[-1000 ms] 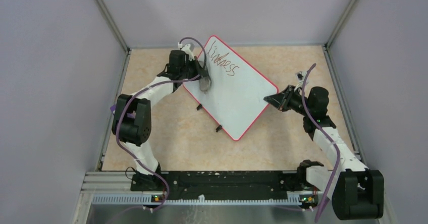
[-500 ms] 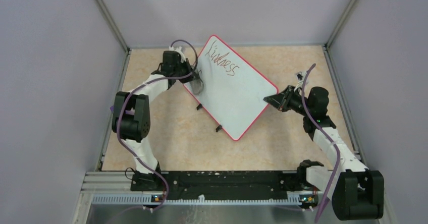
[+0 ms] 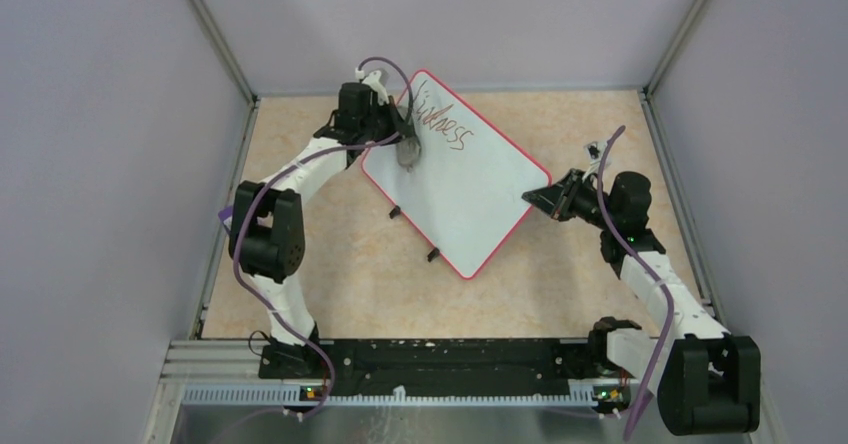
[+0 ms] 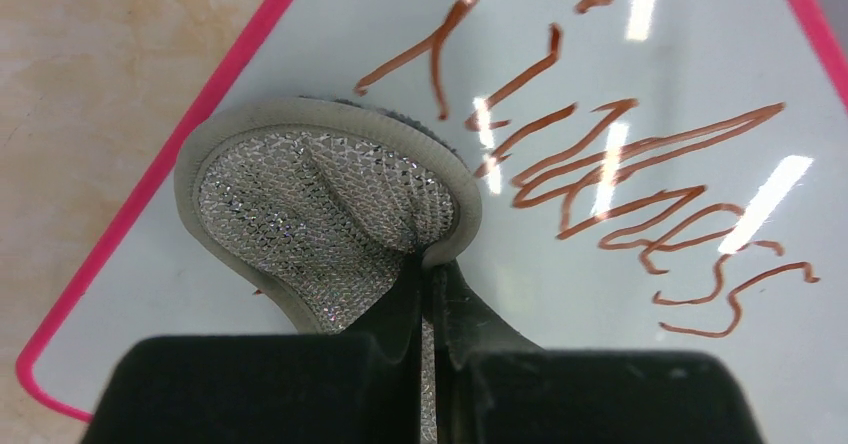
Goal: Erase the whiteboard
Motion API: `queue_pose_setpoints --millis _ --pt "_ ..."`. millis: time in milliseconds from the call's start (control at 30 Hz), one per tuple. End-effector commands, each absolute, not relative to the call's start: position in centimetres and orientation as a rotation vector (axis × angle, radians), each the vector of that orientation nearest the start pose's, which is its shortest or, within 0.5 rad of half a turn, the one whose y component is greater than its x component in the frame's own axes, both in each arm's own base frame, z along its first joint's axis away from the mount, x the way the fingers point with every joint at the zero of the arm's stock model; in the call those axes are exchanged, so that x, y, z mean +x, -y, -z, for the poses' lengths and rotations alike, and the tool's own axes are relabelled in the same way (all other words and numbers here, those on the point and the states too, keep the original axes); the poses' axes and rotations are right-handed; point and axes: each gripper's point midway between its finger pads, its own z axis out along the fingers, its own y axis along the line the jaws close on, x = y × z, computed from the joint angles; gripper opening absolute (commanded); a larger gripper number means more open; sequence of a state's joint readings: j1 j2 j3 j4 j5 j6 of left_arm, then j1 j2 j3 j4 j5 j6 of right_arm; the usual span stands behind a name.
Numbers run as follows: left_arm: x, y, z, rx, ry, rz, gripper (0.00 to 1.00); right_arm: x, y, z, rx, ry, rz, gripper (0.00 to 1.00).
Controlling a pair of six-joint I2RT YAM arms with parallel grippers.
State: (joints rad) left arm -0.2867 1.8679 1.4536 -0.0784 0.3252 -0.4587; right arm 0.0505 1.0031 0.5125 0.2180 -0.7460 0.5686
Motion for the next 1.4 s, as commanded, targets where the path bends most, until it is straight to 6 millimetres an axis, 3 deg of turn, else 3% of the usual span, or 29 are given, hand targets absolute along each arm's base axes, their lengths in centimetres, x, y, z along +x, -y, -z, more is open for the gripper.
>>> queue_pose_setpoints --millis 0,133,233,467,733,833,967,1233,1367 --pt "48.9 18.5 -11.7 -0.073 -2.234 0.722 0.00 26.4 -16.0 -14.6 -0.116 -2.071 -1.126 0.00" --pt "49.1 15.1 -9.2 -0.158 -2.273 0.660 0.00 26.4 -16.0 -14.4 -0.115 -2.075 -1.131 0.00" --pt "49.9 13.9 -9.3 -0.171 -2.276 0.611 0.00 26.4 -16.1 -14.3 -0.117 -2.076 -1.137 0.00" --pt "51.5 16.9 -13.6 -0.098 -2.206 0.686 0.00 26.5 -16.1 -14.2 -0.115 -2.079 -1.137 0.00" --pt "51.2 21.4 -21.3 0.042 -2.066 0.724 0.00 26.6 -16.1 -14.1 -0.113 -2.082 -1.135 0.00" --pt "49.7 23.1 -22.2 0.107 -2.056 0.717 0.00 26.6 -16.1 -14.2 -0.115 -2.080 -1.133 0.00" --pt "46.8 25.3 -21.6 0.173 -2.083 0.737 0.00 26.7 -16.1 -14.3 -0.115 -2.077 -1.133 0.00" --pt "37.9 29.9 -17.1 0.269 -2.185 0.810 0.00 26.7 -16.2 -14.5 -0.118 -2.072 -1.139 0.00" --pt "35.9 30.8 -16.4 0.247 -2.193 0.827 0.00 26.5 -16.2 -14.5 -0.122 -2.072 -1.140 0.00"
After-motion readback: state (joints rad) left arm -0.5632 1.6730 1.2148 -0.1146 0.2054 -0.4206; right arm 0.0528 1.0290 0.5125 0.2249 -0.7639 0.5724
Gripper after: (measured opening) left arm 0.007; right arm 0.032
